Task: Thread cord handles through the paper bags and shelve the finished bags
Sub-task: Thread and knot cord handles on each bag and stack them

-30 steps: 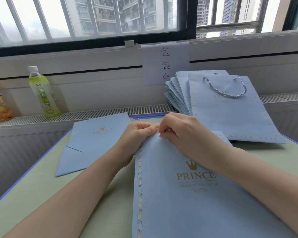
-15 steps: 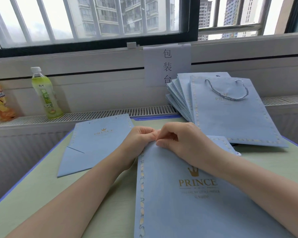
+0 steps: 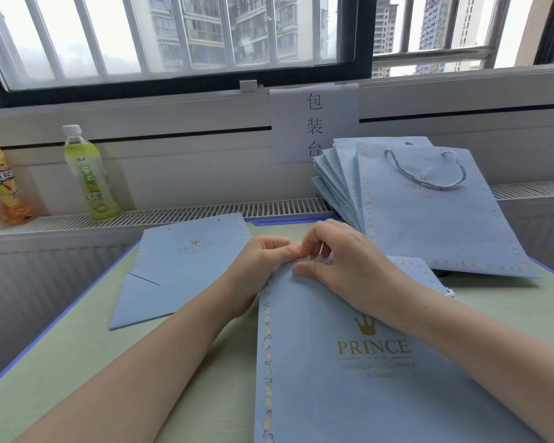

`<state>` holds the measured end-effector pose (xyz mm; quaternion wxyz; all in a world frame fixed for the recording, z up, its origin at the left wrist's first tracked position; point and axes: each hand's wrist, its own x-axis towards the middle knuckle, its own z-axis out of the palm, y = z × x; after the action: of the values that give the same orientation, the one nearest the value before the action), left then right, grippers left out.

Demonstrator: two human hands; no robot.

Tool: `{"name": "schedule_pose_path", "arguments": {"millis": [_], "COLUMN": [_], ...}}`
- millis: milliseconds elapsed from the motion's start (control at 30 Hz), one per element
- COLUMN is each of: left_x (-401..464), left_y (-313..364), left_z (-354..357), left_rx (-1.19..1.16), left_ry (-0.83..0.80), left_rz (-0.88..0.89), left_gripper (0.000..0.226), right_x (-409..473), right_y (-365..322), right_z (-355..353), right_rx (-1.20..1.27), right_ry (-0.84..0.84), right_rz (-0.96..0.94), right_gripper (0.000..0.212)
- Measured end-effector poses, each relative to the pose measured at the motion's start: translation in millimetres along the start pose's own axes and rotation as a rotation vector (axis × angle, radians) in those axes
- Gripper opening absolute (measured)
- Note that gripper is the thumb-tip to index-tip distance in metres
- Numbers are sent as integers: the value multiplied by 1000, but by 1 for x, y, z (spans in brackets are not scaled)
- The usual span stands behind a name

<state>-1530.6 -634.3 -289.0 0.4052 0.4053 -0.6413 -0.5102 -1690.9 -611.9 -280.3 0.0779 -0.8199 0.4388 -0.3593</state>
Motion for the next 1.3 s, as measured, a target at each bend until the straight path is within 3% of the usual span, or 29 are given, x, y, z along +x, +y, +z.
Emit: {"name": "schedule_pose_path", "arguments": {"millis": [167, 400, 533, 700, 833, 1000, 1133, 1233, 1300], "left_x": [-1, -5, -3, 5, 9, 14, 10, 10, 10], "left_y": [8, 13, 13, 5, -3, -10, -3, -1, -2], "left_z": [-7, -13, -12, -13, -13, -14, -24, -25, -22], "left_rx": [-6, -19, 2, 207, 479, 799, 791, 1021, 1200], "left_ry": [-36, -168, -111, 160, 149, 95, 69, 94, 223], "left_rz": [-38, -116, -82, 53, 100, 162, 63, -78, -88], "left_gripper": [24, 38, 40, 45, 55, 52, 53, 56, 49], "right_x": [-1, -2, 1, 0, -4, -6, -1, 2, 4], "right_y": [2, -1, 2, 5, 5, 4, -2, -8, -9], "right_z": [-7, -5, -11, -9, -2, -2, -16, -29, -34], "right_rx": [41, 135, 107, -101, -243, -352, 31, 219, 297], "right_ry": [-131, -155, -181, -203, -178, 3, 164, 375, 472], "right_rz": [207, 180, 110, 53, -42, -145, -24, -29, -44], "right_gripper": [32, 23, 19, 19, 13, 11, 7, 10, 18]}}
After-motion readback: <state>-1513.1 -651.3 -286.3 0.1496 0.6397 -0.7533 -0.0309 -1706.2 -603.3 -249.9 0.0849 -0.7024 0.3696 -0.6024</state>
